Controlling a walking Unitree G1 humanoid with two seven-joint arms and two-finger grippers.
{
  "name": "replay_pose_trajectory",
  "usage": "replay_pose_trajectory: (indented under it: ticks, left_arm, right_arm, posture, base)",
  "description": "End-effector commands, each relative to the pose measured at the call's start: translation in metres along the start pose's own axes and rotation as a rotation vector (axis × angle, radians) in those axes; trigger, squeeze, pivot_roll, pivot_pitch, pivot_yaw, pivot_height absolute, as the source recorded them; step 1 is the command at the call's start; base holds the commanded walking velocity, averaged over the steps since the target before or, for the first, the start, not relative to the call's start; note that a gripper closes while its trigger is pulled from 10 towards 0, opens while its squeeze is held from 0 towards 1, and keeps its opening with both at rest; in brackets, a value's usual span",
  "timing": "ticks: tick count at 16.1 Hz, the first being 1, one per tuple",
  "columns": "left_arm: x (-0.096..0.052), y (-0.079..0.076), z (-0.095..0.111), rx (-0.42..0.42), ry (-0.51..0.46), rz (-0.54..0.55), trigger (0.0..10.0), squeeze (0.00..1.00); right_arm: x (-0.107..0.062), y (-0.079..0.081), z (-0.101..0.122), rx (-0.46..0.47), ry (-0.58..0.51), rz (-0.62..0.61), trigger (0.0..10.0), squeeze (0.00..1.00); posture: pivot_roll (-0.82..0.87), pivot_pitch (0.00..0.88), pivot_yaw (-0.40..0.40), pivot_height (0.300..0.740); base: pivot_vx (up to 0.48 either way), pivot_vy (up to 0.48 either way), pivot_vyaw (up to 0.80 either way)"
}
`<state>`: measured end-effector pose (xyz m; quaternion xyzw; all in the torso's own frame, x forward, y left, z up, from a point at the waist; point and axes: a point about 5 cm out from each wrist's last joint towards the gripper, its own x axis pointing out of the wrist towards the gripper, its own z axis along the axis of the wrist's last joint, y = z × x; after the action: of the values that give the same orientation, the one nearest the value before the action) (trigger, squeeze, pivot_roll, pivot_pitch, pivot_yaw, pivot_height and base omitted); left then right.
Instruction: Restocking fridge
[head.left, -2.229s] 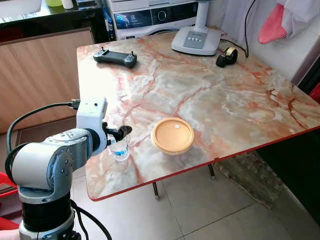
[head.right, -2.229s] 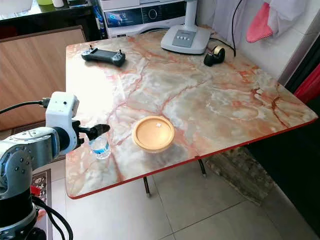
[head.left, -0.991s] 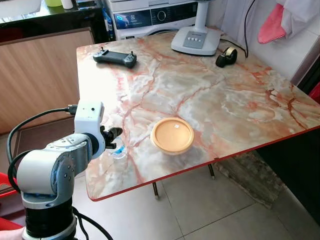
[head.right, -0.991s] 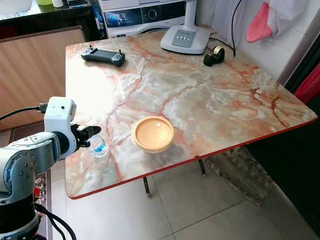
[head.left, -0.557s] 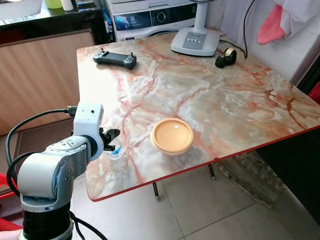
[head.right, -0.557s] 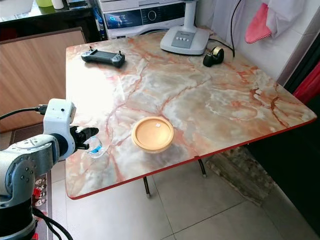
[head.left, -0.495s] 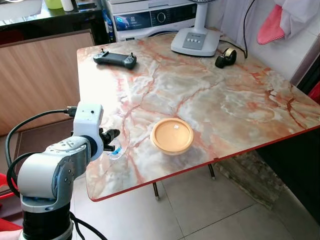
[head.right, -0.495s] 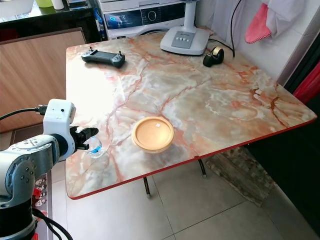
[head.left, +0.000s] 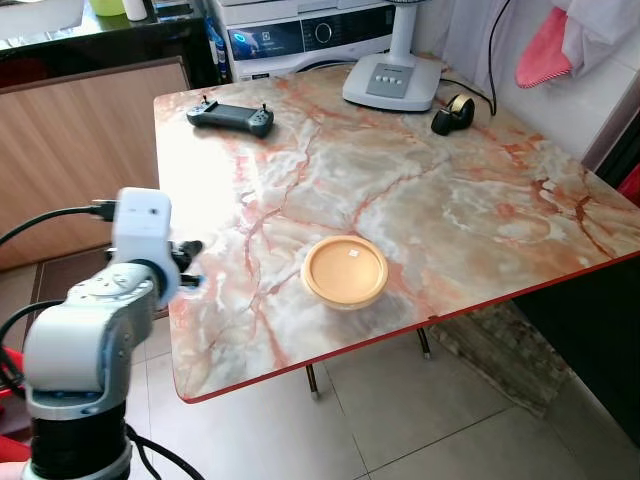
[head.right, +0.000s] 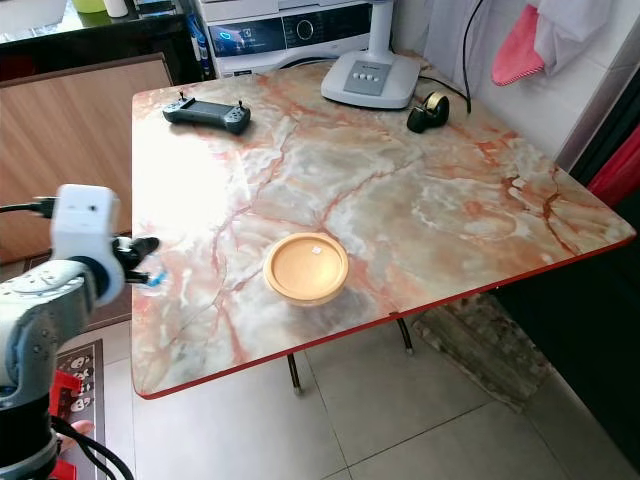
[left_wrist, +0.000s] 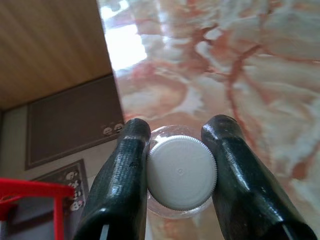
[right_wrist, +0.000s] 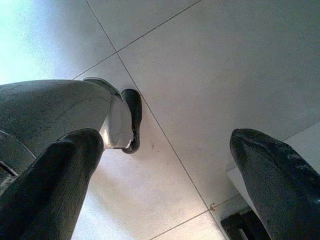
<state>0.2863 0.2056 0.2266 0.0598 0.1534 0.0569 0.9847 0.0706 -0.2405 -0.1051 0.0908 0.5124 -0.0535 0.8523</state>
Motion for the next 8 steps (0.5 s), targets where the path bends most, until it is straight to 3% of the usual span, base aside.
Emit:
replay_pose_trajectory:
  ticks: [1, 3, 8]
  left_arm:
    - [0.001, 0.018, -0.006, 0.028, -0.002, 0.09, 10.0, 0.0]
    - [0.002, 0.035, -0.015, 0.029, 0.019, 0.155, 0.0, 0.0]
    - [0.0, 0.073, -0.044, 0.058, 0.059, 0.308, 0.0, 0.0]
  right_arm:
    - [-0.003, -0.002, -0.007, 0.012, 0.023, -0.009, 10.0, 0.0]
    - [-0.003, -0.002, -0.008, 0.012, 0.025, -0.009, 10.0, 0.0]
    - [-0.003, -0.003, -0.009, 0.011, 0.027, -0.01, 10.0, 0.0]
  posture:
    - [0.11, 0.104, -0.008, 0.74]
    - [0.11, 0.104, -0.008, 0.74]
    - [0.1, 0.096, -0.01, 0.74]
  base:
    - [0.0, 0.0, 0.0]
    - [0.0, 0.0, 0.0]
    - [0.0, 0.0, 0.0]
